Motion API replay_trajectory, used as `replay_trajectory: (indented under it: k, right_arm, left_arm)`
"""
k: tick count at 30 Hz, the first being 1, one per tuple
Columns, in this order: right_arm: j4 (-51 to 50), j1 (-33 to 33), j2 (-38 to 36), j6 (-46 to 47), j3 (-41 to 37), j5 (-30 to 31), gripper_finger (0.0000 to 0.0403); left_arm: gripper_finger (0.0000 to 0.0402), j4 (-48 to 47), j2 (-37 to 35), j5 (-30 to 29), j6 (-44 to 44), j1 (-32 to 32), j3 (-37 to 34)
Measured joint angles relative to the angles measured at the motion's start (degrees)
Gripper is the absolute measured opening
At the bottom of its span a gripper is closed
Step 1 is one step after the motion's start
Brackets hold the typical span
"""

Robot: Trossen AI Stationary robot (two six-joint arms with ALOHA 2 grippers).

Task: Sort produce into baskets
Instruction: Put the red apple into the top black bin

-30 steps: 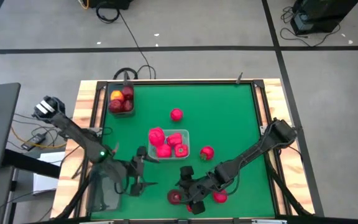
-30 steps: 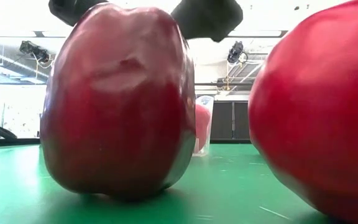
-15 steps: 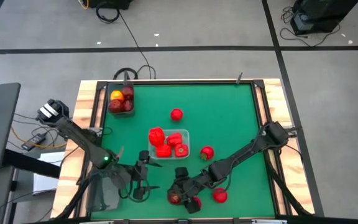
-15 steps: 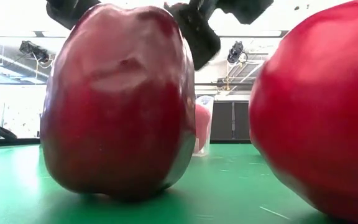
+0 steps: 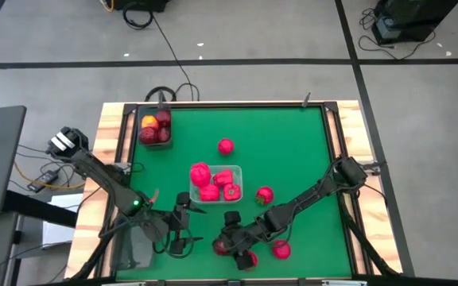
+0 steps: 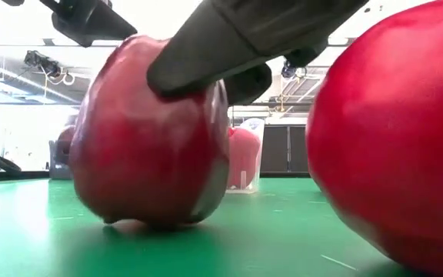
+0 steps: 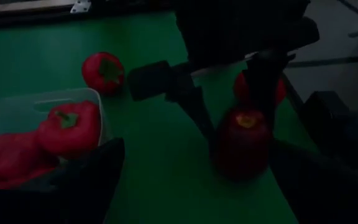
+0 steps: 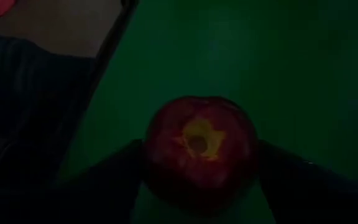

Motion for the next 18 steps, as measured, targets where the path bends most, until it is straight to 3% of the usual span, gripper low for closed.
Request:
replay_trajectory:
  k: [2,5,13,18]
  right_arm:
    - [-0.04,-0.02,-0.41,-0.23,0.0,0.29,0.0257]
    - [-0.79,0.07,-1.95,-0.87,-0.02,4.56,0.0252]
    - [-1.28,2.14,-9.77,-10.15,0.0,24.37,0.0252]
    - [-1.27,0.9,-13.41,-10.55,0.02,25.04,0.0263]
  left_arm:
    - [0.0399,-0.11,0.0,-0.02,-1.15,0.12,0.0]
    - [0.0399,-0.11,0.0,0.06,-2.1,0.17,0.0]
    - [0.0399,3.03,0.48,0.39,1.64,0.94,-0.02]
    - [0.0399,9.86,2.24,-0.48,8.22,3.12,-0.07]
